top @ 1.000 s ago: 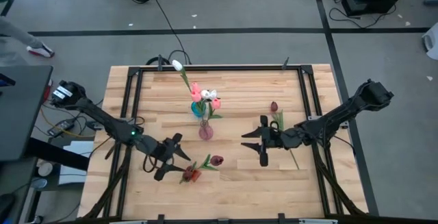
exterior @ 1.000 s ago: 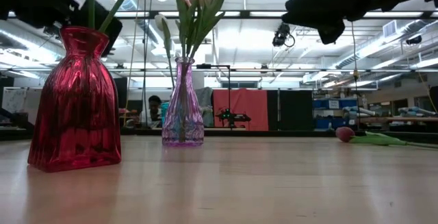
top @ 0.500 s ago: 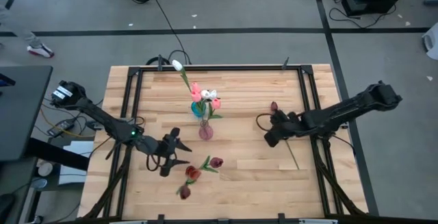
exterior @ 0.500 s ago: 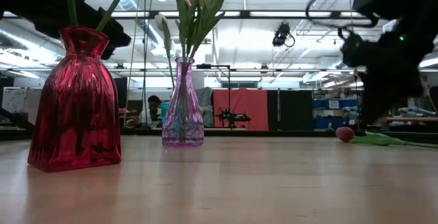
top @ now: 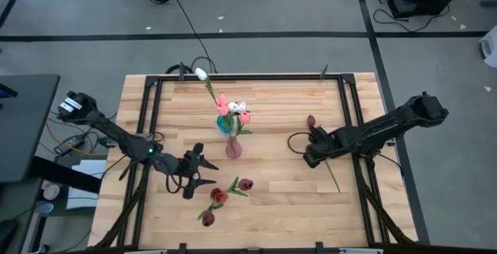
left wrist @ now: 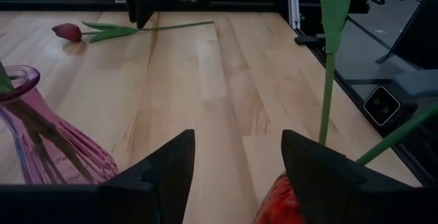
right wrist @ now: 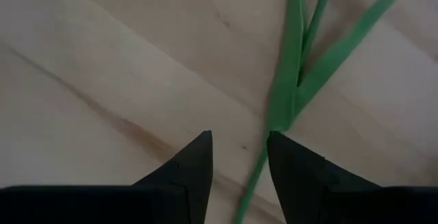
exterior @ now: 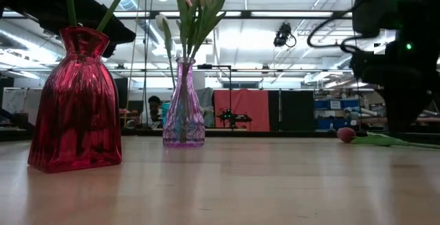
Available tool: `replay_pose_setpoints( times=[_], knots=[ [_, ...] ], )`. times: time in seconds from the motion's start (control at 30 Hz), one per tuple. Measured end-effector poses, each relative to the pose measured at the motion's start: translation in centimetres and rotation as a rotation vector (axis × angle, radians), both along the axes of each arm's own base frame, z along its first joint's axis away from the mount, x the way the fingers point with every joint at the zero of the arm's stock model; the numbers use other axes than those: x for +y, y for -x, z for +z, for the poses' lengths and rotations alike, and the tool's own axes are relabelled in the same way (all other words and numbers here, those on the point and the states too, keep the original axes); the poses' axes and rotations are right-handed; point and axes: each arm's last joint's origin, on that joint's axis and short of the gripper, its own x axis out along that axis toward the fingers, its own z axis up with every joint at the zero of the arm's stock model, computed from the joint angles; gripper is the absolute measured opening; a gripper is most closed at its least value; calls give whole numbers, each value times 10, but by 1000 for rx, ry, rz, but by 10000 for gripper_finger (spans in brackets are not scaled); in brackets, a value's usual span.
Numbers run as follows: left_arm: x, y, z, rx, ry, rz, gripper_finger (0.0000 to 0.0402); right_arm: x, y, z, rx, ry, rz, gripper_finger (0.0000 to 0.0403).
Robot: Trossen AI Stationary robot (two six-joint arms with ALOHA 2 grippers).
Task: Sort flowers into vase by color
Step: Put the red tulip into the red vase
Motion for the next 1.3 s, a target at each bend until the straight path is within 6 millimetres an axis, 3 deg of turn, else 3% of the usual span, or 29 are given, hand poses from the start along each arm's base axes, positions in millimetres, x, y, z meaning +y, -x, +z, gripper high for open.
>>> replay_pose_setpoints(
  times=[0.17,0.53,0.63,0.77,0.87,1.03,1.3],
  knots=[
    [0,0,0,1,0,0,223,4,-2,13,23,22,16,150],
    [0,0,-1,8,-4,-1,223,3,14,-21,161,-87,-47,143],
    [0,0,-1,7,-4,0,223,3,14,-26,180,-85,-44,105],
    [1,1,1,4,-3,3,223,5,10,-27,162,-98,11,21],
    [2,3,5,-17,1,19,223,5,9,-27,162,-106,26,14],
    [10,12,15,-41,-16,97,223,6,5,-15,124,-33,49,5],
    [25,26,48,-231,31,371,223,10,-15,37,-304,228,217,4]
  ],
)
